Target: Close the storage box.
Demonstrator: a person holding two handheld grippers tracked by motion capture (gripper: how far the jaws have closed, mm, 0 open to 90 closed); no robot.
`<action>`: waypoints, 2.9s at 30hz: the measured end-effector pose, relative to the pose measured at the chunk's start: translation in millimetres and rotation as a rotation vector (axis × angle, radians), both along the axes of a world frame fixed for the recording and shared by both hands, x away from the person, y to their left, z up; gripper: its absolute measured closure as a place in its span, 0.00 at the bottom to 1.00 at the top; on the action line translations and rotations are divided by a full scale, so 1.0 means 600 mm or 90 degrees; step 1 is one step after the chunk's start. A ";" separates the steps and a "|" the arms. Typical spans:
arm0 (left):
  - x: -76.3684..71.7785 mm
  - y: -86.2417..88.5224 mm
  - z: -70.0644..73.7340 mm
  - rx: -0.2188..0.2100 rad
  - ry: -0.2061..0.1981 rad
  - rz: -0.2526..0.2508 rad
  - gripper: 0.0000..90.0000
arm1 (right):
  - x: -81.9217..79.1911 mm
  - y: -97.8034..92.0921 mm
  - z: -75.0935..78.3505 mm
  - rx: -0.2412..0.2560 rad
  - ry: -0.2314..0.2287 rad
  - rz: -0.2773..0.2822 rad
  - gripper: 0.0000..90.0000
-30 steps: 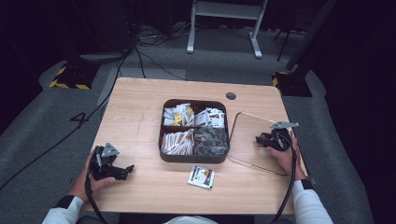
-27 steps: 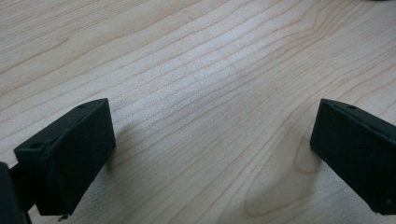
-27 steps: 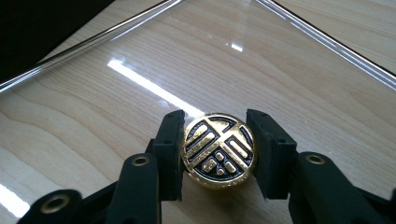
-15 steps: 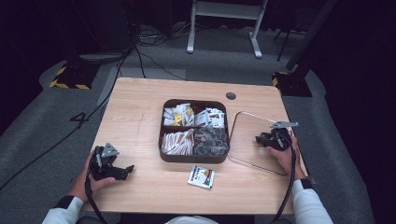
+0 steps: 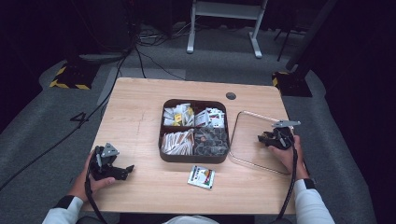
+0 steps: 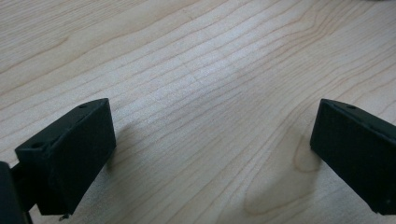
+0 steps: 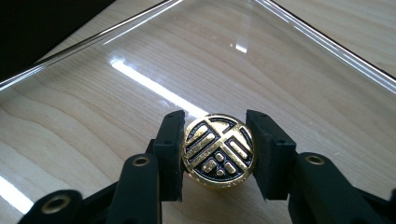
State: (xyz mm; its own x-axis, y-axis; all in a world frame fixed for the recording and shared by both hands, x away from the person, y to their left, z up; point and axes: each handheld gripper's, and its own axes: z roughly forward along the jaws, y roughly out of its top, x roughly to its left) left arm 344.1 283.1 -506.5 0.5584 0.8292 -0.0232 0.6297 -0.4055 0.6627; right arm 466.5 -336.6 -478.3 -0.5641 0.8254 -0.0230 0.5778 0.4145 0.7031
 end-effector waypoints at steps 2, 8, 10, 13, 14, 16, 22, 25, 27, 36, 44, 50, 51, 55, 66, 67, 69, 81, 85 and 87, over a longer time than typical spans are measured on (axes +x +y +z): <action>0.000 0.000 0.000 0.000 0.000 0.000 0.00 | -0.001 -0.001 0.006 0.003 -0.006 0.001 0.67; 0.000 0.000 0.000 0.000 0.000 0.001 0.00 | -0.008 -0.007 0.021 0.010 -0.021 -0.004 0.67; 0.000 0.000 0.000 0.000 0.000 0.002 0.01 | -0.011 -0.011 0.029 0.013 -0.028 -0.007 0.67; -0.001 0.000 0.000 -0.001 0.000 0.002 0.01 | -0.013 -0.016 0.042 0.015 -0.040 -0.013 0.67; -0.001 -0.001 0.000 -0.001 0.000 0.003 0.01 | -0.014 -0.017 0.047 0.017 -0.043 -0.014 0.67; -0.001 0.000 0.000 -0.001 0.000 0.002 0.01 | -0.016 -0.018 0.055 0.019 -0.051 -0.014 0.67; 0.000 0.000 0.000 0.000 0.000 0.002 0.00 | -0.020 -0.015 0.073 0.020 -0.062 -0.008 0.67; 0.000 0.000 0.000 0.000 0.000 0.002 0.00 | -0.021 -0.011 0.081 0.019 -0.067 -0.008 0.67; 0.000 0.000 0.000 0.000 0.000 0.002 0.01 | -0.021 -0.009 0.086 0.021 -0.070 -0.005 0.67; 0.000 0.000 0.000 0.000 0.000 0.002 0.01 | -0.023 -0.001 0.108 0.025 -0.080 -0.003 0.67; 0.000 0.000 0.000 0.000 0.000 0.002 0.01 | -0.027 0.015 0.124 0.026 -0.089 0.014 0.67; 0.000 0.000 0.000 0.000 0.000 0.002 0.01 | -0.026 0.033 0.132 0.027 -0.089 0.028 0.67; 0.000 0.000 0.000 0.000 0.000 0.002 0.01 | -0.025 0.036 0.134 0.027 -0.089 0.031 0.67; 0.000 0.000 0.000 0.000 0.000 0.002 0.01 | -0.023 0.053 0.136 0.019 -0.091 0.042 0.67; 0.000 -0.001 0.000 -0.001 -0.001 0.002 0.01 | -0.013 0.111 0.137 0.006 -0.087 0.077 0.67; -0.001 0.000 0.000 0.000 0.000 0.003 0.01 | -0.012 0.115 0.138 0.007 -0.088 0.078 0.67; -0.001 -0.001 0.000 -0.001 0.000 0.003 0.01 | -0.011 0.121 0.139 0.010 -0.086 0.082 0.67; -0.001 -0.001 0.000 0.000 0.000 0.003 0.01 | -0.005 0.173 0.142 0.015 -0.086 0.118 0.67; -0.001 0.000 0.000 0.000 -0.001 0.003 0.01 | -0.003 0.188 0.143 0.017 -0.084 0.126 0.67; -0.001 0.000 0.000 0.000 -0.001 0.003 0.01 | -0.001 0.197 0.142 0.017 -0.081 0.130 0.67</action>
